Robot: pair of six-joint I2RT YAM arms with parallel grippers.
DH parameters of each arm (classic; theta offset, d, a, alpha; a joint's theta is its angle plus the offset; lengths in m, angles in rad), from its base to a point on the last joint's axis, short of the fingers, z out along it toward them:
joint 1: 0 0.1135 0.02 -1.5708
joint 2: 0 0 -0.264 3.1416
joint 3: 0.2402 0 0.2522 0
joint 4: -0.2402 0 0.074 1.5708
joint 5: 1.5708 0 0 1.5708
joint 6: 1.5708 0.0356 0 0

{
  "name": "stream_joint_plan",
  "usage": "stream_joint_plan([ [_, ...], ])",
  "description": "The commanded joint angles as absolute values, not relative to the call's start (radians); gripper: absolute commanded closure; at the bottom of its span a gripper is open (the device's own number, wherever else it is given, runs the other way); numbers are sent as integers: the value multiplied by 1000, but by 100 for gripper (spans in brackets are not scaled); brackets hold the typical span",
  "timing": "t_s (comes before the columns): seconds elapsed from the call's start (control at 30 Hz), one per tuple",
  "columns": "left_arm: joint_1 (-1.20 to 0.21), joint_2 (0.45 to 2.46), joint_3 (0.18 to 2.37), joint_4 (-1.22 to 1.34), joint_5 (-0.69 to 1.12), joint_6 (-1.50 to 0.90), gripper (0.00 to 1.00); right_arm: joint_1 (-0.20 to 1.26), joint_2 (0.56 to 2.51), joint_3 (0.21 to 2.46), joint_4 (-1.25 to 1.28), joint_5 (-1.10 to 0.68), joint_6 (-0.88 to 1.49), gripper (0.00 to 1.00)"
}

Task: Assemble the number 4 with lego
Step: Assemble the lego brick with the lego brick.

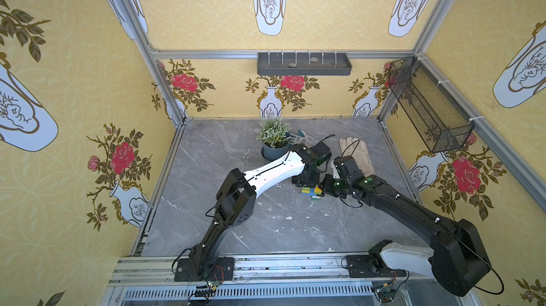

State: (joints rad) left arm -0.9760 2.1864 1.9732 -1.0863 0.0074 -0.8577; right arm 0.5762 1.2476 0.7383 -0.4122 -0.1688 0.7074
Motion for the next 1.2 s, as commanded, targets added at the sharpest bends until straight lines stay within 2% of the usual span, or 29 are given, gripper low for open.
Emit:
stream_joint_plan([
  [0.0,-973,2221,1954,-1129,32,-880,72,577,1266,713,-718,-75,701,94],
  [0.1,-957,2204,1929,-1120,52,-887,73,576,1263,711,-716,-75,702,94],
  [0.23,-954,2194,1918,-1100,62,-873,53,576,1270,709,-712,-74,701,94],
  [0.4,-953,2190,1913,-1097,68,-874,47,576,1271,709,-712,-74,699,94],
  [0.47,-953,2175,1912,-1089,65,-874,37,576,1273,708,-711,-74,698,94],
  [0.5,-953,2169,1914,-1088,61,-875,35,576,1274,707,-712,-74,699,94],
  [0.83,-917,2011,1898,-1095,1,-887,26,576,1269,717,-718,-72,696,91],
  [1.1,-838,1712,1533,-900,8,-888,25,580,1276,770,-736,-61,684,75],
  [1.17,-813,1667,1459,-865,24,-897,26,584,1286,784,-739,-60,683,75],
])
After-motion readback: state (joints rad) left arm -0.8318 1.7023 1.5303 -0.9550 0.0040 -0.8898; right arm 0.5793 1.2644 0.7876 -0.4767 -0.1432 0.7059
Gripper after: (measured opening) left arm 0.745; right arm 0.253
